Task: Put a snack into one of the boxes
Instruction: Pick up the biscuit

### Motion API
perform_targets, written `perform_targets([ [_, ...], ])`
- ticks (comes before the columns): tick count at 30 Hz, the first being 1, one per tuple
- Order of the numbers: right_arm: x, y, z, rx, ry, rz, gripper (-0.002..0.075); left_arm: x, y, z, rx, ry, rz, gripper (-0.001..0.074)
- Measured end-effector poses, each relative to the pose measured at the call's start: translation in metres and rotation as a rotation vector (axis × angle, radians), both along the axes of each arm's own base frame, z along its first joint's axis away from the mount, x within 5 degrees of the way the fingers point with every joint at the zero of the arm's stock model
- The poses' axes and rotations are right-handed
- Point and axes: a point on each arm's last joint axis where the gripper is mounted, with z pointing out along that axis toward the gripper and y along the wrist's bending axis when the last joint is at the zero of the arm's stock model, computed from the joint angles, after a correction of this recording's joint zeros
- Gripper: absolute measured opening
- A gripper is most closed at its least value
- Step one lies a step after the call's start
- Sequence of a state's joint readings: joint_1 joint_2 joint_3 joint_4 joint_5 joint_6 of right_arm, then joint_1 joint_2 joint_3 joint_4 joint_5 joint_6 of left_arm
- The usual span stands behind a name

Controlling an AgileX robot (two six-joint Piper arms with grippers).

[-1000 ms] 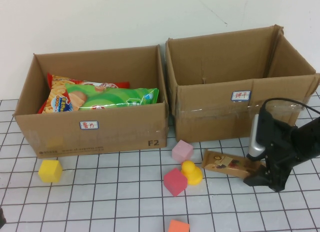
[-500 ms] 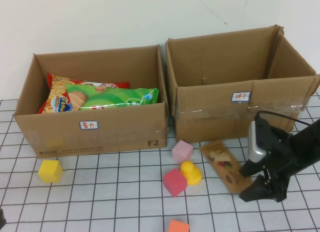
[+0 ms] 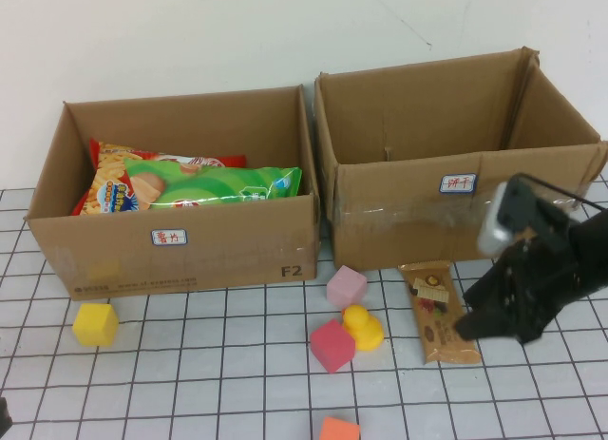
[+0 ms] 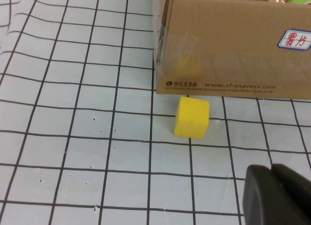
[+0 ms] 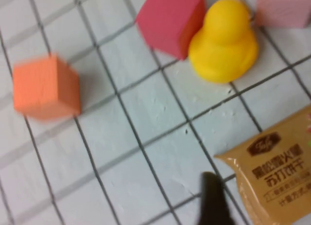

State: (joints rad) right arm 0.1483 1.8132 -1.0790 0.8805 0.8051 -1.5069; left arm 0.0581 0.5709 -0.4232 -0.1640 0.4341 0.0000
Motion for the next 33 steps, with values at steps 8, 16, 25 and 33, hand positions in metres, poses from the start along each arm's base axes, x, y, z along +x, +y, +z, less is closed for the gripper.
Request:
perform_targets([
  [8,-0.005,-0.005,0.012,-0.009,0.169,-0.246,0.0054,0.000,0.000,0.000,0.000,0.000,0.000,-0.0001],
  [16,-0.015,0.019,0.007,-0.264,0.120,-0.321,0.0011,0.000,0.000,0.000,-0.012,-0.001,0.001,-0.0001],
  [25,-0.020,0.055,0.008,-0.305,-0.010,-0.373,0.0010,0.000,-0.001,0.000,-0.025,-0.001,0.002,-0.0001],
  [33,-0.010,0.049,0.009,-0.242,-0.021,-0.469,0.0353,0.000,-0.001,0.000,-0.027,-0.002,0.002,-0.0001],
])
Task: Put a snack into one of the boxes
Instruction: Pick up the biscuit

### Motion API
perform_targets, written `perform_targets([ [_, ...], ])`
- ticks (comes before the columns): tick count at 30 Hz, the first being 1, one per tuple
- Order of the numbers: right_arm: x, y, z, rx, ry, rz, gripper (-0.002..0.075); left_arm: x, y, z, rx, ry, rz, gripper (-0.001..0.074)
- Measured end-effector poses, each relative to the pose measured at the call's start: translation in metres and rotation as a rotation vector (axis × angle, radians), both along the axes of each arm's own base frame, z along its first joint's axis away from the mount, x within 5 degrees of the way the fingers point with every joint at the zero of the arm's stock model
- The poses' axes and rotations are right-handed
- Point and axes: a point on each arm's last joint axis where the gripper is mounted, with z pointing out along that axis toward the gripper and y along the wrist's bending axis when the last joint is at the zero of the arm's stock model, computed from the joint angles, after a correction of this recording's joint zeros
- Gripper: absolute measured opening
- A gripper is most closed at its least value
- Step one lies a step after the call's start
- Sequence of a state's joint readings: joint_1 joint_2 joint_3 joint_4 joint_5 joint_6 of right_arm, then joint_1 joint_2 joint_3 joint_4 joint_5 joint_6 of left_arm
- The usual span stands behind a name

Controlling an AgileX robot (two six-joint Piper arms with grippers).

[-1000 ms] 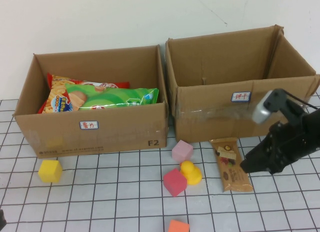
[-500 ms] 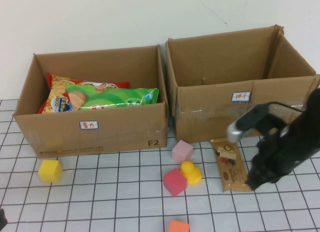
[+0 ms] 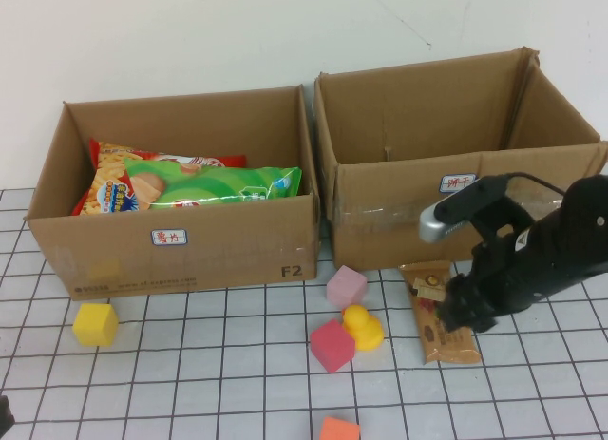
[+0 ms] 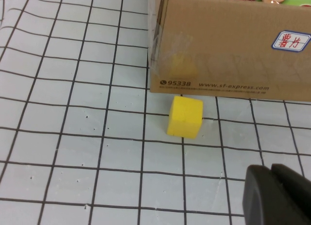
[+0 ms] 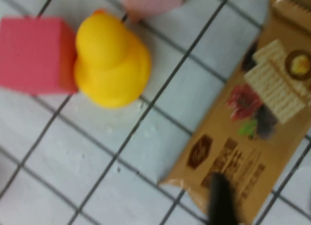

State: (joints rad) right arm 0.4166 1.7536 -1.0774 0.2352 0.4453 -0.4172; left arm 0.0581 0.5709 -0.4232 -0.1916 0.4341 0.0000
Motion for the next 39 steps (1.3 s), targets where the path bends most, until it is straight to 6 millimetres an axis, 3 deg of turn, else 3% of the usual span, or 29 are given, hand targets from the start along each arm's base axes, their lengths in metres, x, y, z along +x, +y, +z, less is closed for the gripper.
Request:
perform_targets([
  [2,0.002,0.001,-0.002,0.018,-0.008,-0.024,0.0517,0.000,0.000,0.000,-0.009,0.000,0.000,-0.0001],
  [4,0.005,0.002,-0.006,0.036,-0.007,-0.047,0.0618,0.000,-0.001,0.000,-0.017,0.002,0.001,-0.0001],
  [9,0.010,0.005,-0.023,0.045,0.019,-0.076,0.0682,0.000,-0.001,0.000,-0.021,0.001,-0.001,-0.0001],
  [19,0.019,0.007,-0.056,0.032,0.044,-0.117,0.0691,0.000,-0.001,0.000,-0.021,0.004,-0.001,-0.0001],
  [23,0.019,0.007,-0.057,0.031,0.045,-0.118,0.0663,0.000,-0.001,0.000,-0.021,0.006,-0.002,-0.0001],
  [28,0.018,0.007,-0.057,0.029,0.054,-0.116,0.0492,0.000,-0.001,0.000,-0.021,0.006,-0.002,-0.0001],
  [39,0.008,0.006,-0.051,0.013,0.141,-0.090,0.0486,0.000,-0.001,0.000,-0.013,0.005,-0.007,-0.0001],
])
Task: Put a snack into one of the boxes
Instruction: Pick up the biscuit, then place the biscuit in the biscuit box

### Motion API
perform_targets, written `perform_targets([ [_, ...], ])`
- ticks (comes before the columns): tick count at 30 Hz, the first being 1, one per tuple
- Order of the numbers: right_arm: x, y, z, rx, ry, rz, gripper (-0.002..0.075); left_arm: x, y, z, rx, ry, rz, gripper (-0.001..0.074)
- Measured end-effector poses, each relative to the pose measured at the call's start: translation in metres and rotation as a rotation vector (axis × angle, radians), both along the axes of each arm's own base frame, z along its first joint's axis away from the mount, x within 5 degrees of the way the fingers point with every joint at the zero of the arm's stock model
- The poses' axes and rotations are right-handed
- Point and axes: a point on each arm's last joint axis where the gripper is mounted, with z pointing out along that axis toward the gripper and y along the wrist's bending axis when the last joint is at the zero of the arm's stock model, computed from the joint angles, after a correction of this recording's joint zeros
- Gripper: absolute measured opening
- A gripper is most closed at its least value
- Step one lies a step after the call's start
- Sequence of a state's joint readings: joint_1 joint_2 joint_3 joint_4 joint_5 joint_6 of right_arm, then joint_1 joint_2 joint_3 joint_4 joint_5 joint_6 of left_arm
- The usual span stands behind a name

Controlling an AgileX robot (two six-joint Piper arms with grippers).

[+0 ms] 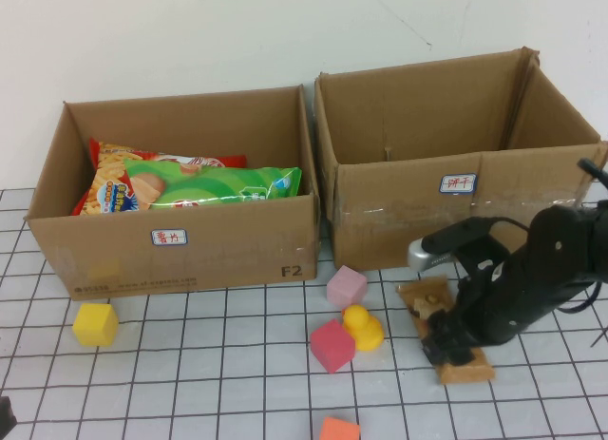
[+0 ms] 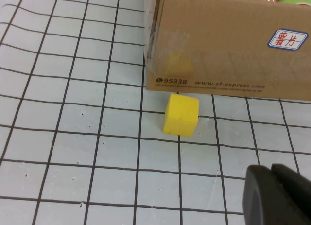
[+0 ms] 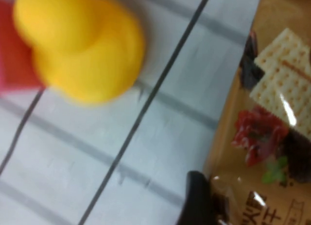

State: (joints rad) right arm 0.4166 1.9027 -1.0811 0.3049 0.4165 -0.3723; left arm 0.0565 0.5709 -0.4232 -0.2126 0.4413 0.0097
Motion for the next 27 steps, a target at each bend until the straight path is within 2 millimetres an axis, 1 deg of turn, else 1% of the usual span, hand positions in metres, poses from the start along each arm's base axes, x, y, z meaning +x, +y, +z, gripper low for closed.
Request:
perform_targets([
  [2,-0.005,-0.001,0.007,0.000,0.026,0.012,0.0485,0.000,0.000,0.000,0.002,0.000,-0.001,-0.0001],
  [5,-0.013,-0.003,0.027,0.014,0.029,0.023,0.0484,0.000,0.000,0.000,0.009,0.000,-0.005,-0.0001],
  [8,-0.021,-0.004,0.056,0.050,-0.007,0.025,0.0484,0.000,0.000,0.000,0.011,-0.001,-0.006,-0.0001],
  [12,-0.035,-0.009,0.102,0.114,-0.116,0.023,0.0484,0.000,0.000,0.000,0.011,-0.001,-0.006,-0.0001],
  [15,-0.047,-0.016,0.141,0.171,-0.262,0.018,0.0483,0.000,0.000,0.000,0.011,-0.001,-0.006,-0.0001],
  [18,-0.054,-0.023,0.181,0.222,-0.508,0.016,0.0482,0.000,0.000,0.000,0.011,-0.001,-0.006,-0.0001],
  [20,-0.053,-0.027,0.201,0.243,-0.685,0.004,0.0482,0.000,0.000,0.000,0.011,-0.001,-0.006,-0.0001],
  [23,-0.043,-0.030,0.217,0.256,-0.887,-0.034,0.0482,0.000,0.000,0.000,0.006,-0.001,-0.006,-0.0001],
  [25,-0.033,-0.030,0.219,0.263,-0.981,-0.072,0.0482,0.000,0.000,0.000,0.001,-0.001,-0.006,-0.0001],
  [27,-0.020,-0.028,0.213,0.259,-1.052,-0.106,0.0482,0.000,-0.001,0.000,-0.006,-0.002,-0.005,-0.0001],
])
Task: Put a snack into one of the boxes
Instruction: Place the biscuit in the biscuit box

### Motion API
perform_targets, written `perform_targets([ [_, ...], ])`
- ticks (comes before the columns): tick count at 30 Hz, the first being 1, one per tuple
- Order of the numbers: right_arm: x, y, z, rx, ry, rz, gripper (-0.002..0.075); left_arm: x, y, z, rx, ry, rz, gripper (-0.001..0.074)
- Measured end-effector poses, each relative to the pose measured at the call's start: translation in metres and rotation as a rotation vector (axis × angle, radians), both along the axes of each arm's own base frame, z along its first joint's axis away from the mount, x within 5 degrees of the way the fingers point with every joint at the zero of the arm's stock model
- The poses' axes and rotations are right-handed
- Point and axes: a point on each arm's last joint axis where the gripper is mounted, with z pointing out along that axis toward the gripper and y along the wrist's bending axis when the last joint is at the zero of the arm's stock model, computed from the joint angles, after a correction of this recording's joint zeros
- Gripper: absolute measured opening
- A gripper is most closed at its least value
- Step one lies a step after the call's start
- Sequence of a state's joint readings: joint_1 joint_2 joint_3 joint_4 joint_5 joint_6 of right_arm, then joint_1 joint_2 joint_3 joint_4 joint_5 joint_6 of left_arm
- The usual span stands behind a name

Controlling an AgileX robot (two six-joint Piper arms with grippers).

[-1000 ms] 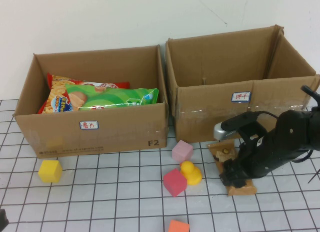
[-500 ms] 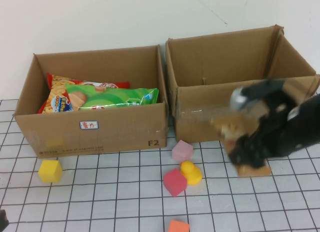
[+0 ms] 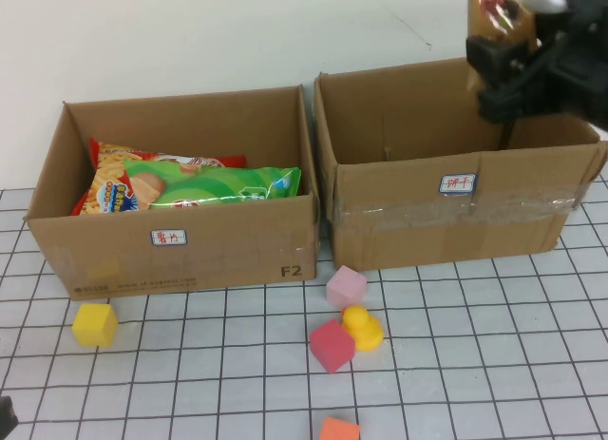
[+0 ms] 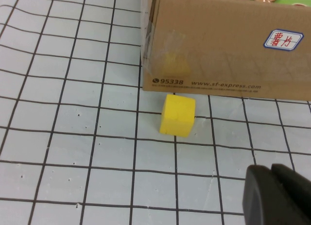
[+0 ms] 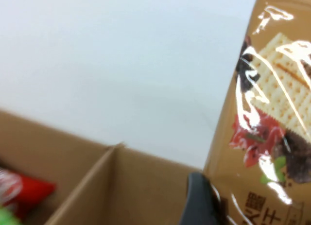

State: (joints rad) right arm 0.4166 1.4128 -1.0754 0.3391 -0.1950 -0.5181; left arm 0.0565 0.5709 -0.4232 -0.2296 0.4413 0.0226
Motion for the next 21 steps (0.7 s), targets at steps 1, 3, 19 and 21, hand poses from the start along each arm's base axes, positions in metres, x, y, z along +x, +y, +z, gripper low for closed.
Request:
perform_targets([
  [1,0.008,0.001,-0.006,0.003,-0.027,-0.020,0.0482,0.000,0.000,0.000,-0.003,0.000,0.000,-0.0001],
  [3,0.024,0.005,-0.021,0.004,-0.060,-0.057,0.0482,0.000,0.000,0.000,-0.005,0.000,0.000,-0.0001],
  [19,0.060,0.014,-0.083,0.048,-0.020,-0.135,0.0615,0.000,0.000,0.000,-0.003,0.000,-0.001,-0.0001],
  [21,0.049,0.013,-0.064,0.039,-0.009,-0.096,0.0548,0.000,0.000,0.000,-0.003,0.000,-0.001,-0.0001],
])
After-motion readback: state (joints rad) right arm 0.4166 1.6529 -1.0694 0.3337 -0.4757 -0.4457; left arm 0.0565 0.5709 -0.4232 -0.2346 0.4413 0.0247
